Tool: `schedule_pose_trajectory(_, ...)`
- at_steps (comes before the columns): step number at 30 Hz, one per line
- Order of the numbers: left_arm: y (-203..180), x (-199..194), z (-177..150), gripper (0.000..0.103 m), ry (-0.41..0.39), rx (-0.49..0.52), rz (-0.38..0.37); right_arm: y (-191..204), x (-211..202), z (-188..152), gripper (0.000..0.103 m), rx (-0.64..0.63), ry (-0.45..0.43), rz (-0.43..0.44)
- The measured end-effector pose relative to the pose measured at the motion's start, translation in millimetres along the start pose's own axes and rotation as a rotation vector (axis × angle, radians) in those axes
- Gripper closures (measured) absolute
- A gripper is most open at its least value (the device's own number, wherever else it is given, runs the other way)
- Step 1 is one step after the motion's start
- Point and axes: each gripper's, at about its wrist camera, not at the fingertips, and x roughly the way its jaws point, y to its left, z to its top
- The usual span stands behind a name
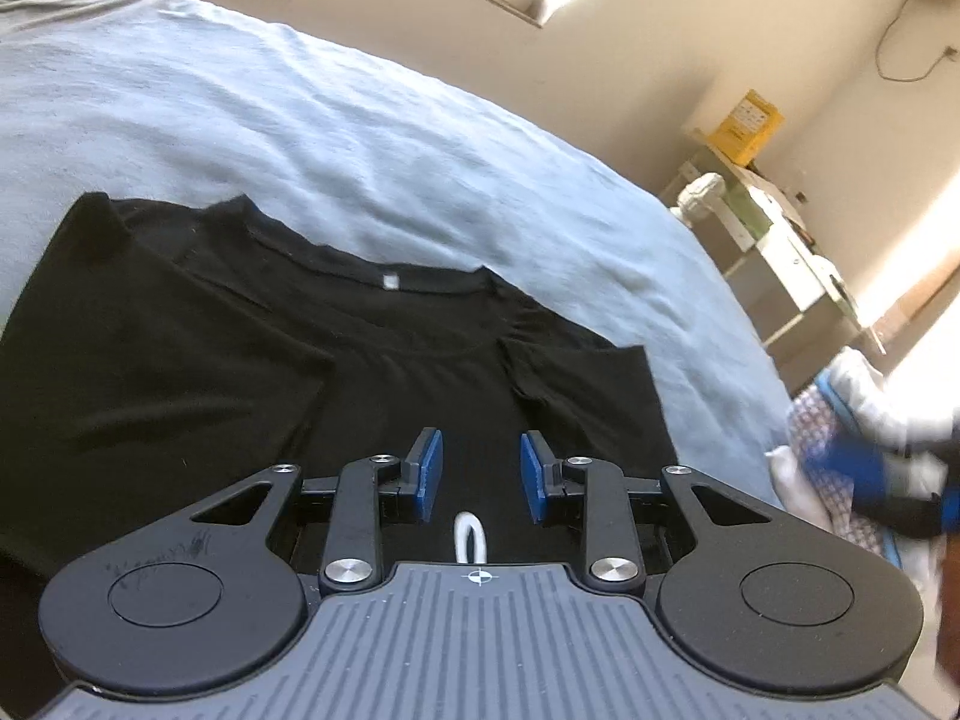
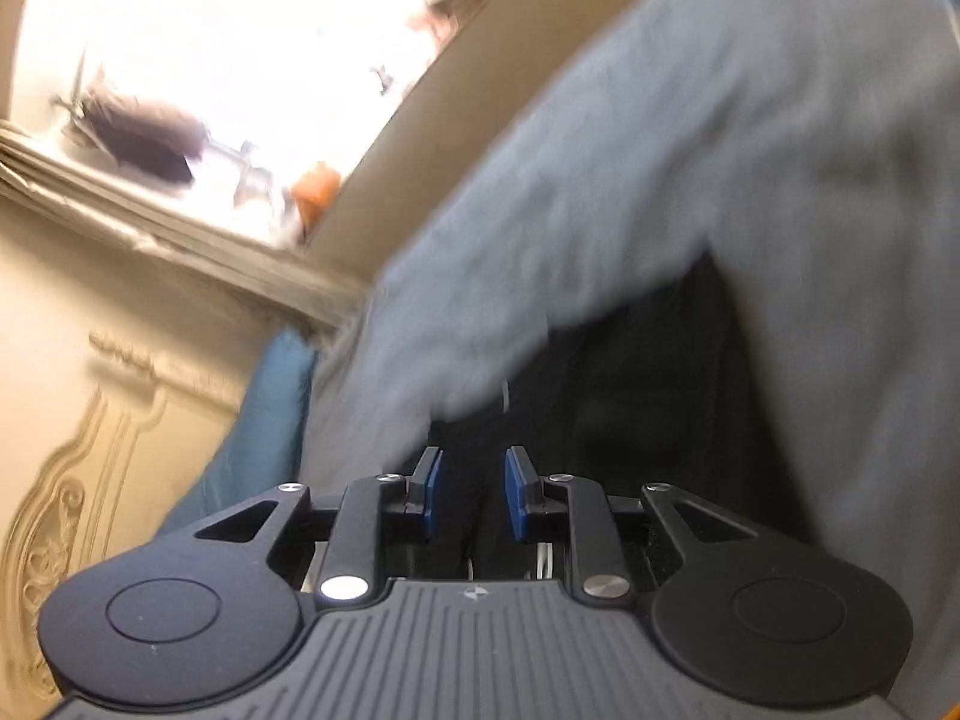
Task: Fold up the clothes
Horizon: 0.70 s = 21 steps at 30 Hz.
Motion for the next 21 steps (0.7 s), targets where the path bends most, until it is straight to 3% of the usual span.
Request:
schedule_pose_trajectory(2,0,5,7,0.075,-0.003,-0.012,0.011,4,24,-17,0.080,-0.119,0.069,-0.106)
schedule_pose_trajectory(5,3,14,13,0.075,0.011,-0.029,0.034,22,65,-48,0.080,-0.490,0.076,-0.355)
schedule_pose_trajectory(8,5,28,18,0.075,0.040,-0.031,0.045,32,96,-67,0.080,-0.749,0.058,-0.472)
schedule_pose_trajectory(14,1,67,34,0.075,0.094,-0.020,0.043,30,124,-81,0.081,-0.967,0.022,-0.564)
schedule_pose_trajectory(21,-18,105,47,0.075,0.098,0.087,0.062,28,131,-89,0.082,-1.066,0.003,-0.596)
